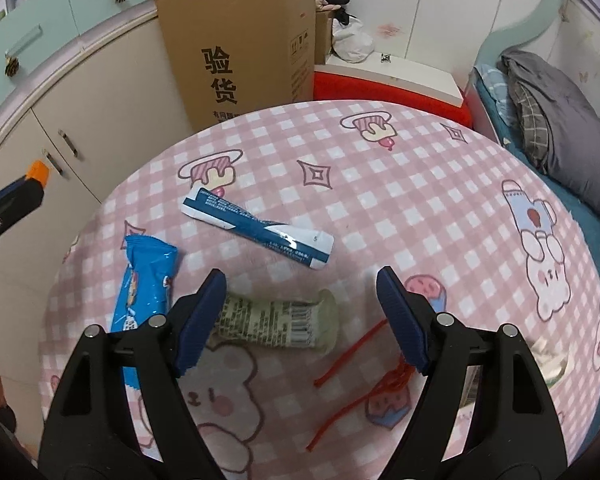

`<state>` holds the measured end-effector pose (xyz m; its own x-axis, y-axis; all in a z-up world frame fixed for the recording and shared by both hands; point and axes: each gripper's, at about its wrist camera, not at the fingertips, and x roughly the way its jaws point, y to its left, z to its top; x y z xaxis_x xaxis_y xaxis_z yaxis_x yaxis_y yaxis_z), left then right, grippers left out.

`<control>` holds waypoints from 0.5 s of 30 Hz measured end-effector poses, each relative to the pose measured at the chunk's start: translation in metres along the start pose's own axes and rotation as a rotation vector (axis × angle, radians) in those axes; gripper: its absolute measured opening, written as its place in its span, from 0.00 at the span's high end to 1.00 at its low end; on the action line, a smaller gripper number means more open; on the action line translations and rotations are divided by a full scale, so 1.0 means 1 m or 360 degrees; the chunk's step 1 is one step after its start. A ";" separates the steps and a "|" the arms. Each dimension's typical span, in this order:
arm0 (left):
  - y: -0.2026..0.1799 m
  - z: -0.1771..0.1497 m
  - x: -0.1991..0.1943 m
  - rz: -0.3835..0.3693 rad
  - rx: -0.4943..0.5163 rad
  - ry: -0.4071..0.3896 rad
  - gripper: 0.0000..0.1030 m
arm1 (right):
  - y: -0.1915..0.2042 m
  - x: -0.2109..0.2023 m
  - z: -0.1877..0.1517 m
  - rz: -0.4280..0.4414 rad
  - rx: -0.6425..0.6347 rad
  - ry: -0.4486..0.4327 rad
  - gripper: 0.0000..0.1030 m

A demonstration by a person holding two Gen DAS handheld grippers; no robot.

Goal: Collect trash
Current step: 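Grasp the blue-white toothpaste tube with the right tool and lift it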

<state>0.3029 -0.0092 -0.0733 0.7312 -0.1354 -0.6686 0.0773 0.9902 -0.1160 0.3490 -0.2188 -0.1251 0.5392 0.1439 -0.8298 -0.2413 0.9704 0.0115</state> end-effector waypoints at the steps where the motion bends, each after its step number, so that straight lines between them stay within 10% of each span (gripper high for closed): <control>1: 0.001 0.000 0.000 -0.0001 0.0001 -0.0001 0.72 | 0.001 0.001 0.001 -0.0008 -0.0009 -0.0005 0.26; 11: -0.001 0.003 0.004 0.0013 -0.0001 0.0006 0.72 | 0.029 0.028 0.027 -0.0020 -0.0244 -0.0003 0.26; 15: 0.000 0.003 0.006 0.0026 -0.0002 0.0014 0.72 | 0.016 0.031 0.033 0.0079 -0.0146 0.0006 0.67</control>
<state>0.3092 -0.0101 -0.0744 0.7266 -0.1193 -0.6767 0.0646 0.9923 -0.1056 0.3883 -0.1926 -0.1320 0.5215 0.1903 -0.8318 -0.3404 0.9403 0.0017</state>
